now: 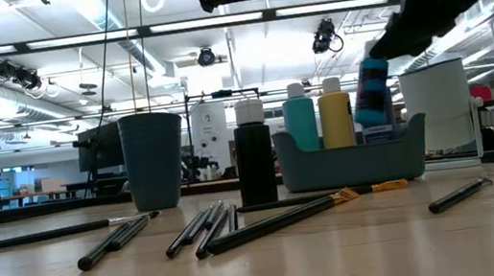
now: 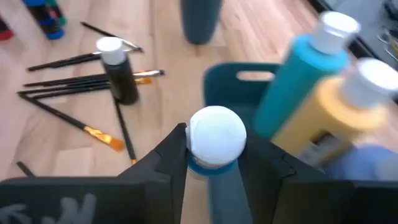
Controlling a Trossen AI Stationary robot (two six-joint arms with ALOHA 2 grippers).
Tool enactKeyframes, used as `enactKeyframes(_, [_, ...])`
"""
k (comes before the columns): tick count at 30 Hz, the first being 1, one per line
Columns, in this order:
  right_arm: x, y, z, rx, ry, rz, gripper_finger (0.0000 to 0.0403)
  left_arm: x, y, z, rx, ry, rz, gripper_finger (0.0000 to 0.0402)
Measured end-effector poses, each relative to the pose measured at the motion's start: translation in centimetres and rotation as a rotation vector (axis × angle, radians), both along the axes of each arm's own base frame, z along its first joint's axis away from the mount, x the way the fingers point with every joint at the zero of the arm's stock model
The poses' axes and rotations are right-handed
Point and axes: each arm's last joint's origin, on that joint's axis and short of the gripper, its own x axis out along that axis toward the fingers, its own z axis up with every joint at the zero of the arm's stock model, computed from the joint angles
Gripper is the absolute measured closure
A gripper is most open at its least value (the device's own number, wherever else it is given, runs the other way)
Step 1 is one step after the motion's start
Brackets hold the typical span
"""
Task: Pick & Place Paint Supplies
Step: Put the small blue paint bottle into the blue bin
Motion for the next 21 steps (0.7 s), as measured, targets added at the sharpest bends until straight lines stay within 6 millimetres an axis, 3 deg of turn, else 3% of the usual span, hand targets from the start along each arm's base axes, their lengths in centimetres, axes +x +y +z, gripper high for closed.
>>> enactKeyframes(3, [-0.7, -0.2, -0.3, -0.002, 0.039, -0.069, 0.0293, 0.0, 0.1, 0.0, 0.008, 0.0, 0.024, 0.0184])
enactKeyframes(13, [-1.9, -1.6, -4.0, -0.039, 0.161, -0.201, 0.0287, 0.0, 0.1, 0.0, 0.007, 0.0, 0.026, 0.0184])
enactKeyframes(21, [-2.2, -2.6, -5.5, -0.023, 0.138, -0.223, 0.0279, 0.0, 0.1, 0.0, 0.006, -0.001, 0.028, 0.0184])
